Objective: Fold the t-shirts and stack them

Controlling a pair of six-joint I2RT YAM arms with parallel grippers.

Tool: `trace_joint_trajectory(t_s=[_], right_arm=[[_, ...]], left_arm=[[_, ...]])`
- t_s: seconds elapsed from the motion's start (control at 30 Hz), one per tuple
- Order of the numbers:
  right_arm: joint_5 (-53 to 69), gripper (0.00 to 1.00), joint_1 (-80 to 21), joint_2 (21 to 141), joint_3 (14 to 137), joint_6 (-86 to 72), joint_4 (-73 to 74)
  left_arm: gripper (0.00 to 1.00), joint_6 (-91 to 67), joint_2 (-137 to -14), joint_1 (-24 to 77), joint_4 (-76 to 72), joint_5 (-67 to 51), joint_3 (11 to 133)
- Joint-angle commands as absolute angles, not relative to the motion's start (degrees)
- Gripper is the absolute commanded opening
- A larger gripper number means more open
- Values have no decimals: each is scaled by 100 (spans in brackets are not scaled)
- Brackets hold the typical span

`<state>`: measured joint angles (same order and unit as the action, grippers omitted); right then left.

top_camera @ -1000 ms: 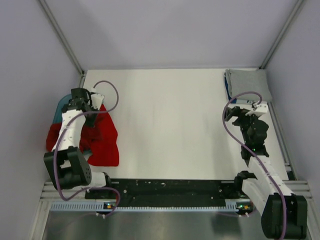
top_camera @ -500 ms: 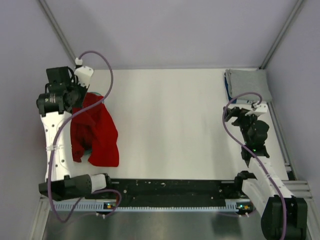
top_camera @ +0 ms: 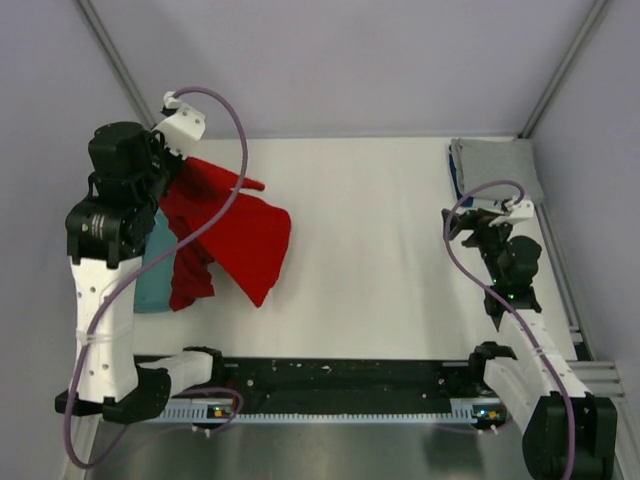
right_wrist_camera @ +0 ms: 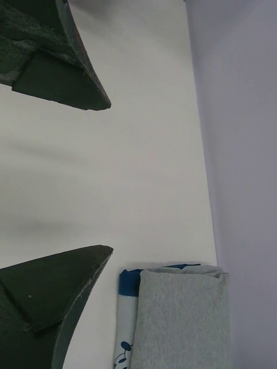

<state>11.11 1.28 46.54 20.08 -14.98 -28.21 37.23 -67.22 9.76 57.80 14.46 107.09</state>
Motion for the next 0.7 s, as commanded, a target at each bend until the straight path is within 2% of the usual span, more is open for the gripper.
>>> trace_joint_trajectory(t_s=[0.0,0.1,0.2,0.3,0.37,0.43,0.57,0.67], right_arm=[[1633,97,44,4710,2364,-1424,-3119],[2073,97,-148,4842,2461,-1406,-3251],[2792,95,-534,5035,2610,-1205,-3541],[3305,95,-1752,5640,3301,-583,-3325],[3427,95,-2955,6438,4101,-229,-2998],[3874,95,-3618,7421,4988,-447,-3311],[4675,95,-4288,9434,6877,-1797,-4531],[4904,95,-4438,10475,7566,-3125,-5848]], left_arm=[[0,3919,-6706,73,4449,2451,10862],[0,4471,-6697,-553,3676,3161,11433],[0,4737,-6732,-563,4068,3060,11987],[0,4641,-6654,-563,4429,2673,11866],[0,4597,-6557,-571,4473,2506,11655],[0,4518,-6539,-563,4561,2347,11637],[0,4491,-6460,-563,4536,2311,11340],[0,4692,-6258,-580,4142,2285,10244]])
